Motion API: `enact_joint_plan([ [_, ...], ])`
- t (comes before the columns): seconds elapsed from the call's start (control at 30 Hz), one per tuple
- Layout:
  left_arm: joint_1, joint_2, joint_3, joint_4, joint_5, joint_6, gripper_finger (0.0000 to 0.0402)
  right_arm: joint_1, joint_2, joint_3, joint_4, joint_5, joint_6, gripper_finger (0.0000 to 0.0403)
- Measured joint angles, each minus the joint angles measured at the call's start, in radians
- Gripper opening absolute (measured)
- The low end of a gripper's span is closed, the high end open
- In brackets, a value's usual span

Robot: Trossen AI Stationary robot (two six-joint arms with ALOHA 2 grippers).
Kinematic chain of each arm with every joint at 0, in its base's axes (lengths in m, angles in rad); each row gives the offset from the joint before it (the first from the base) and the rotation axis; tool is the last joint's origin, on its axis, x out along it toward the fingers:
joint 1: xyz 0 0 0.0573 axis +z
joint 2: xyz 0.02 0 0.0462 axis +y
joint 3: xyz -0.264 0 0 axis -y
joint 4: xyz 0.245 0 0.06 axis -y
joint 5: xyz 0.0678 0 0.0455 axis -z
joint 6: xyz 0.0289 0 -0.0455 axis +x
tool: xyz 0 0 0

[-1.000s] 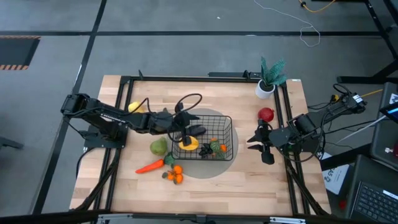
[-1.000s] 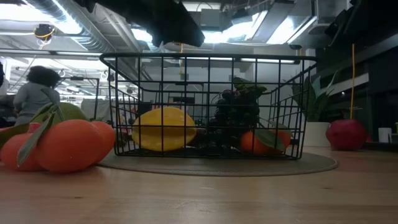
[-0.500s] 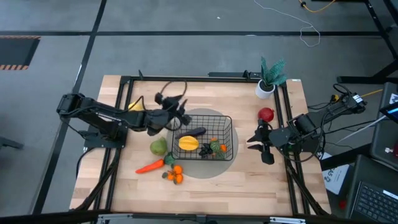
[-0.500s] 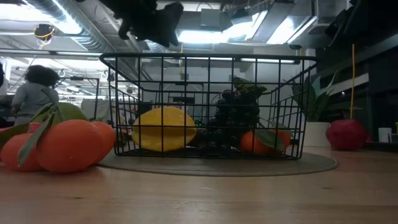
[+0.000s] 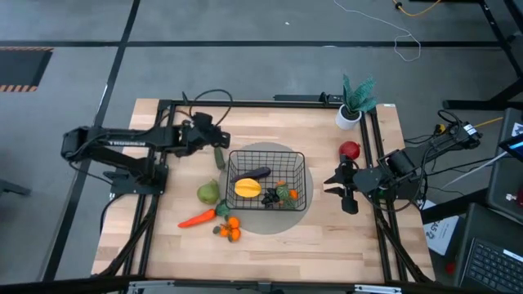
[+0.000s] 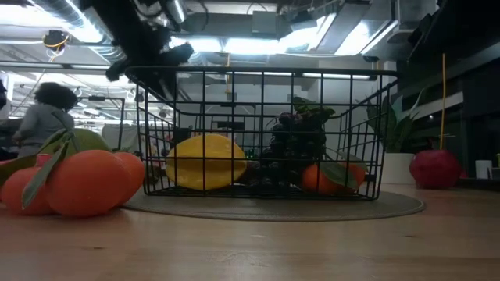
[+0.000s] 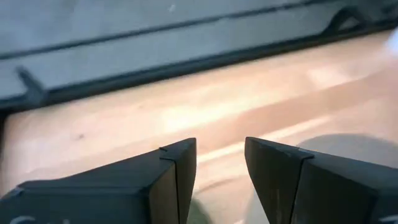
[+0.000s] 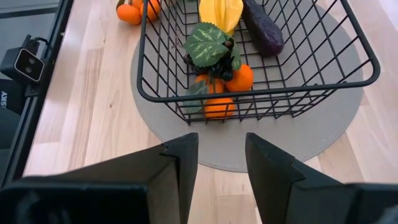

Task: Build produce basket
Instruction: Put the green chili pepper into the black wire basket

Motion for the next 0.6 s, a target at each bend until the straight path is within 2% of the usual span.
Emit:
enact_joint_plan([
  [0.17, 0.074, 0.029, 0.0, -0.007, 0.058, -0.005, 0.0125, 0.0, 0.0, 0.0, 0.0, 0.0, 0.003, 0.0124],
  [0.33, 0.142, 0.034, 0.002, -0.012, 0.091, -0.08, 0.0134, 0.0, 0.0, 0.0, 0.0, 0.0, 0.003, 0.0124],
  [0.6, 0.193, 0.109, 0.002, -0.051, 0.166, -0.188, 0.0168, 0.0, 0.0, 0.0, -0.002, 0.0, 0.001, 0.0124],
])
